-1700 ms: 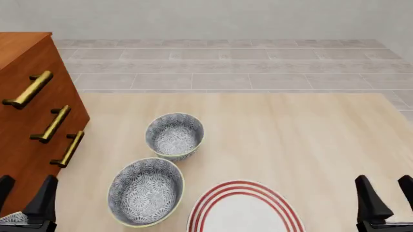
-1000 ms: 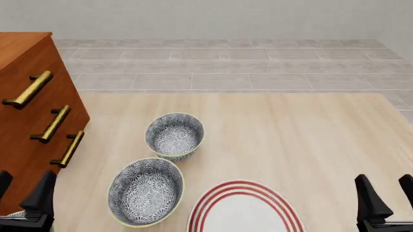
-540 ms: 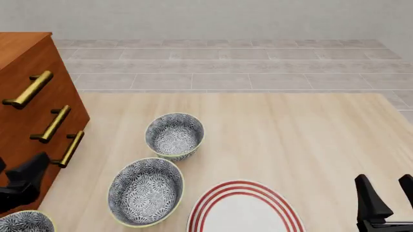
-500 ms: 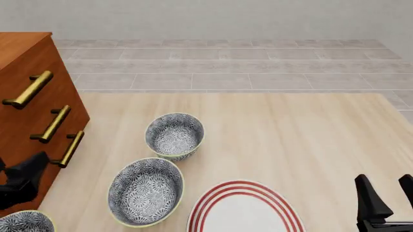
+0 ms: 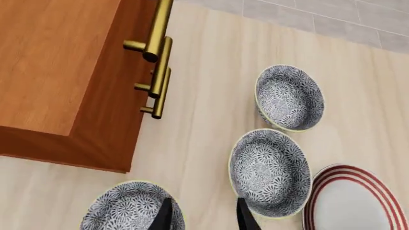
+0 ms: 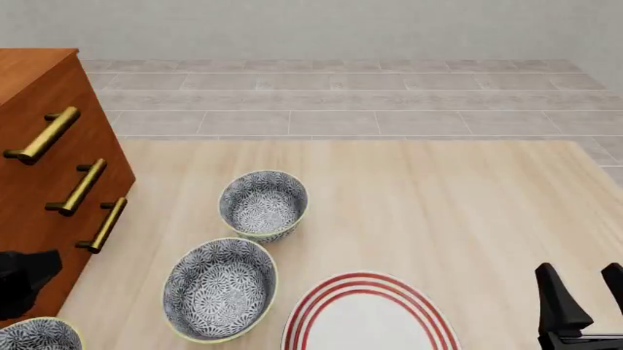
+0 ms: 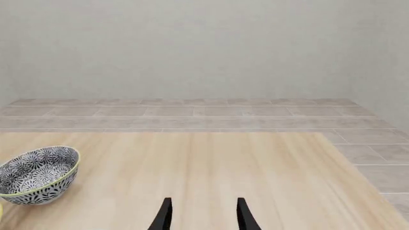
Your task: Put the bowl at the front on the plate.
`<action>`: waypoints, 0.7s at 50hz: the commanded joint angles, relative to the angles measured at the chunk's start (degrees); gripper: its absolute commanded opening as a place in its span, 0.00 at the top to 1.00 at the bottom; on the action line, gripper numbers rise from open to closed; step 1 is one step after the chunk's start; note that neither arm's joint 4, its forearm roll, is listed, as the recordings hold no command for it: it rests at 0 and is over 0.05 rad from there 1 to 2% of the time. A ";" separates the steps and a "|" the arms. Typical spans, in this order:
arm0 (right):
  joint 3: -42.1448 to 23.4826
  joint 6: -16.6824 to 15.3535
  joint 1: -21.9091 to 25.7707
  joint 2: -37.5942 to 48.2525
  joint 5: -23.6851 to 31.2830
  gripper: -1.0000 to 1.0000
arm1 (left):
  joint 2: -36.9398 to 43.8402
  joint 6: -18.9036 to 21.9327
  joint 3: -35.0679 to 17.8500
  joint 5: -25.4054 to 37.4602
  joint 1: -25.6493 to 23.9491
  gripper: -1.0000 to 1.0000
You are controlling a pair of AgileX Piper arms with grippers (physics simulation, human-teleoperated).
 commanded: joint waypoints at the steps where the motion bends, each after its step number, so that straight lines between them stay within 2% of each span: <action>1: 0.10 0.00 0.01 -0.17 0.04 0.00 | 0.94 0.49 -0.72 5.98 1.91 0.00; 11: 0.10 -0.01 0.00 -0.17 0.04 0.00 | 2.53 -0.26 -0.11 5.03 3.38 0.00; 20: 0.10 0.00 0.00 -0.15 0.04 0.00 | 3.02 -1.93 2.81 3.78 3.09 0.00; 25: 0.10 0.01 0.01 -0.16 0.04 0.00 | 2.00 -5.01 6.37 3.67 1.75 0.00; 27: 0.10 0.00 0.00 -0.15 0.04 0.00 | 1.88 -4.16 6.95 3.33 2.22 0.00; 32: 0.10 -0.01 0.02 -0.16 0.04 0.00 | 1.70 -6.38 8.51 3.09 1.57 0.00; 35: 0.10 -0.01 0.00 -0.17 0.04 0.00 | 1.54 -5.80 9.34 2.71 2.02 0.00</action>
